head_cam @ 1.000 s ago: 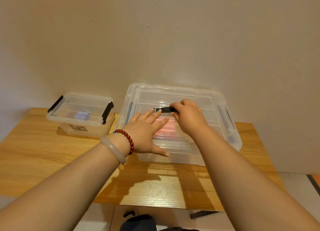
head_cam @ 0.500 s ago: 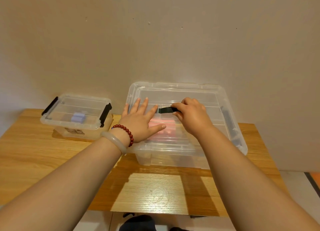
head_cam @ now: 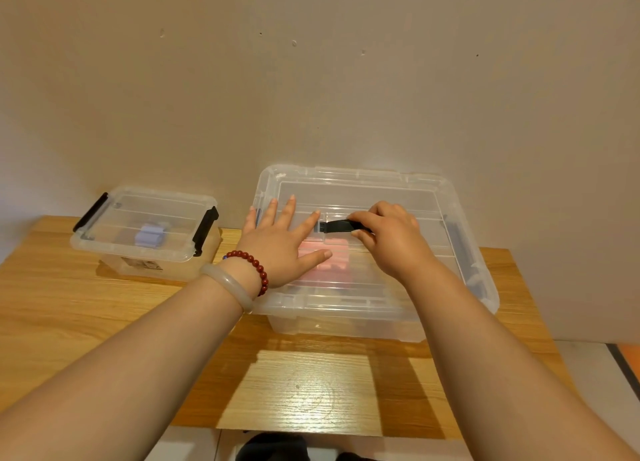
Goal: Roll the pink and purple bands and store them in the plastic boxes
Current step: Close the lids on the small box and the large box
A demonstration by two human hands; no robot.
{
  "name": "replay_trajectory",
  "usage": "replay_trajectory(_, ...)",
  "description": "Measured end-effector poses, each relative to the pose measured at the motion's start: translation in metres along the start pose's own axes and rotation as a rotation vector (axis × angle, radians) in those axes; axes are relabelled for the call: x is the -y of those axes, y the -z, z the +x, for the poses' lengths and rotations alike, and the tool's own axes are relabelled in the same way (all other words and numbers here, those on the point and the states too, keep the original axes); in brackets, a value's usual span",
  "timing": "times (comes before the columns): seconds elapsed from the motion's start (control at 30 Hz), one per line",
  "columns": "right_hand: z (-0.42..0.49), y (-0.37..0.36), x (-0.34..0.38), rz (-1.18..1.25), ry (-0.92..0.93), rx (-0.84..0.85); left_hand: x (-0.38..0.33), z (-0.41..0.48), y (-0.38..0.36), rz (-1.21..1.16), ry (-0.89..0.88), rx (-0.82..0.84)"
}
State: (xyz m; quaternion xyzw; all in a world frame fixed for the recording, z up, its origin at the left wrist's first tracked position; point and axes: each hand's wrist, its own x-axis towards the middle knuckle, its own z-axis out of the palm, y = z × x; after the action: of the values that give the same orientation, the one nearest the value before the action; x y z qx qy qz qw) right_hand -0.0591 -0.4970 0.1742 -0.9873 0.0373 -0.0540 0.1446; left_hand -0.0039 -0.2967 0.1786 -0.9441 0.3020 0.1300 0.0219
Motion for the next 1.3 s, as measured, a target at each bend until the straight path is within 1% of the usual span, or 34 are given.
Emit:
replay_trajectory(0.33,-0.003,0.000,0.000,0.005,-0.018,0.007,-0.001,0.000,-0.001,0.012,-0.002,0.008)
replay_trajectory(0.5,0.002,0.003,-0.003,0.018,-0.013,0.022,0.003,0.008,0.001,-0.019,0.042,-0.049)
replay_trajectory(0.6,0.000,0.001,-0.003,0.016,-0.016,0.024,0.004,0.012,0.000,-0.014,0.067,-0.021)
replay_trajectory(0.73,-0.007,-0.001,0.000,0.024,-0.028,0.008,0.005,0.008,-0.004,-0.010,0.054,-0.015)
replay_trajectory(0.9,-0.008,0.000,0.003,-0.010,-0.021,0.013,0.005,0.007,-0.002,-0.002,0.058,-0.001)
replay_trajectory(1.03,-0.008,0.000,0.009,-0.044,-0.026,-0.008,0.006,0.007,0.000,0.036,0.056,-0.036)
replay_trajectory(1.07,-0.009,-0.001,0.010,-0.048,-0.037,0.016,0.005,0.006,0.000,0.025,0.054,-0.037)
replay_trajectory(1.17,-0.010,-0.004,0.015,-0.123,-0.044,0.223,0.004,0.004,0.000,-0.013,0.053,-0.019)
replay_trajectory(1.2,-0.008,-0.004,0.015,-0.151,-0.039,0.266,0.004,0.004,0.000,-0.017,0.055,-0.014)
replay_trajectory(1.3,-0.003,-0.001,0.013,-0.152,-0.024,0.301,0.004,0.006,0.001,-0.025,0.065,-0.002)
